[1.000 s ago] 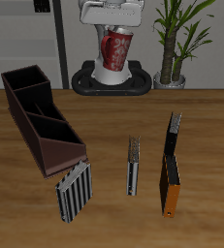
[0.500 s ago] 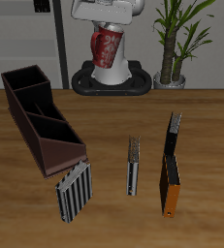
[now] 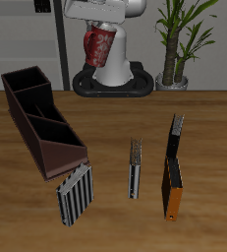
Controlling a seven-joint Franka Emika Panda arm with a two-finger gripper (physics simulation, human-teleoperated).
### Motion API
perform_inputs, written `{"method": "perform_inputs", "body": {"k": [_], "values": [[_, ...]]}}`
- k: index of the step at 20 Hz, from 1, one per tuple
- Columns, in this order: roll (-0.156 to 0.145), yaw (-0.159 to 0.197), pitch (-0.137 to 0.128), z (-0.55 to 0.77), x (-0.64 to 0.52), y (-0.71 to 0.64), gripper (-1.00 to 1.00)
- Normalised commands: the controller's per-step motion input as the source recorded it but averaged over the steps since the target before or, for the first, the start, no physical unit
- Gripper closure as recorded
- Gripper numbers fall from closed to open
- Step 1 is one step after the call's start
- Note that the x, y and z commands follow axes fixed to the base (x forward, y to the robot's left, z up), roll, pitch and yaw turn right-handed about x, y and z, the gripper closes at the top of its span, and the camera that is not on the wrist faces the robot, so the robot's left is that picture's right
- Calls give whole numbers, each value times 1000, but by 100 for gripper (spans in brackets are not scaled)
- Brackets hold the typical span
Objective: Place the red mug into the right desk caddy's right compartment
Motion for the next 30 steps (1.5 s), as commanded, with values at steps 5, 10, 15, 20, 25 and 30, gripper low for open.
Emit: {"method": "perform_inputs", "body": {"k": [5,10,15,20,25,30], "values": [[41,-21,60,48,94,-388,100],[-3,10,-27,54,8,-343,100],[10,-19,31,29,-72,-547,100],[-27,-14,-6,34,-129,-334,100],[-16,-3,-23,99,-174,-336,100],[-9,-1,-27,151,-113,-366,100]]}}
